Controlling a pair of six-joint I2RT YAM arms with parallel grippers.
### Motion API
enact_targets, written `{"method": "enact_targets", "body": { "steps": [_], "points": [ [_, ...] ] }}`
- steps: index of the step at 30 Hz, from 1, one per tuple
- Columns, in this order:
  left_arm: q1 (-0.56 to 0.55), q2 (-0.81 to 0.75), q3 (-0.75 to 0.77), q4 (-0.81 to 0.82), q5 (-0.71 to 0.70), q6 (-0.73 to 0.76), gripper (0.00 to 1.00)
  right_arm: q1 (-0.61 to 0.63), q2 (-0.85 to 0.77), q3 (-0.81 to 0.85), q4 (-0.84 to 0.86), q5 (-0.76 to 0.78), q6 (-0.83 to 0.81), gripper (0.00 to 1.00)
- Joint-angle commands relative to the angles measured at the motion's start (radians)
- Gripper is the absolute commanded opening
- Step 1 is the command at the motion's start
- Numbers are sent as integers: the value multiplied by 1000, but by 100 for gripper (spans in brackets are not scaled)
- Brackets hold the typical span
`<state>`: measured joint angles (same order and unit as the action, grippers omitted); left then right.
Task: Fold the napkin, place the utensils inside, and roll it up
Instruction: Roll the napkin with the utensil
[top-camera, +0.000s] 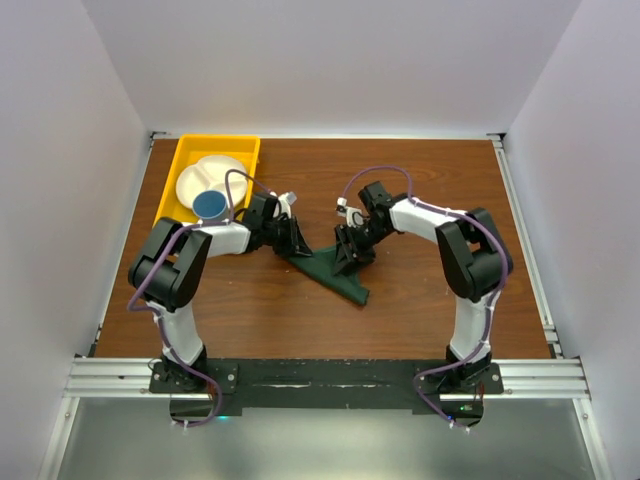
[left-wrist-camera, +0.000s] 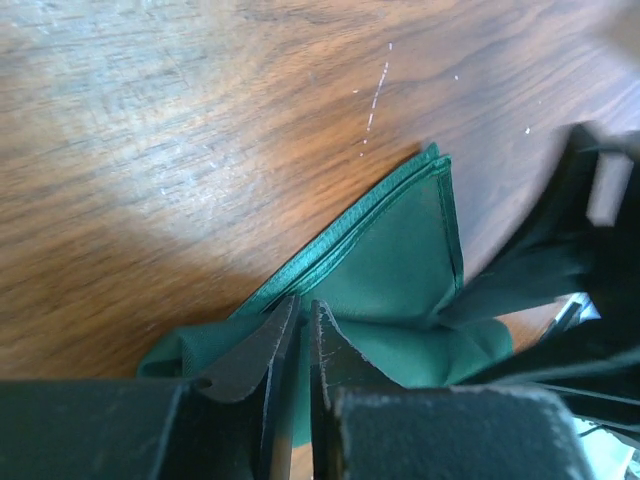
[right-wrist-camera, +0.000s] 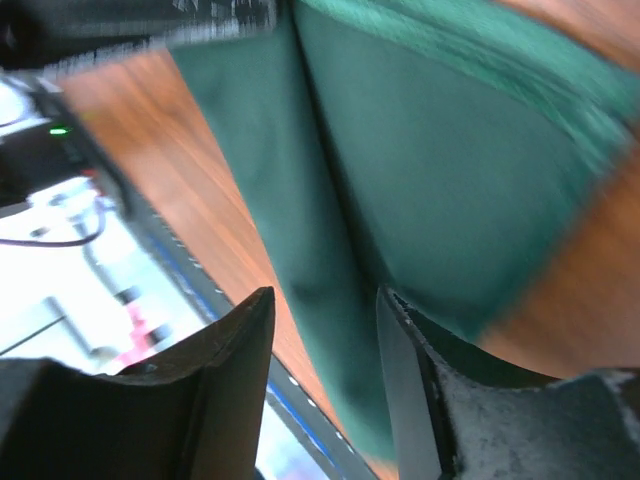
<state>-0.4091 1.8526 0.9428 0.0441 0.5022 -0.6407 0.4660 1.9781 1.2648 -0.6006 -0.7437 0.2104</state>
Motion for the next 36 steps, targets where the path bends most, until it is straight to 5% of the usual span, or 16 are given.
{"method": "enact_targets", "body": {
  "steps": [1,11,14,19,23,27,36],
  "points": [
    [12,14,-12,2,-45,53,14,11,-125,4,-134,197,-68,51],
    [12,7,10,-20,-39,55,14,68,-260,-268,22,289,32,51],
    [12,3,16,-27,-39,58,14,91,-274,-295,24,449,70,50],
    [12,-9,37,-43,-40,67,14,115,-335,-213,-48,616,40,47],
    [15,-9,79,-125,-27,55,14,253,-381,-113,-67,719,-55,59],
    [36,-18,142,-167,9,10,21,322,-387,-64,1,705,-134,73],
    [85,-52,284,-340,10,0,27,401,-231,44,87,742,-246,75]
  ]
}}
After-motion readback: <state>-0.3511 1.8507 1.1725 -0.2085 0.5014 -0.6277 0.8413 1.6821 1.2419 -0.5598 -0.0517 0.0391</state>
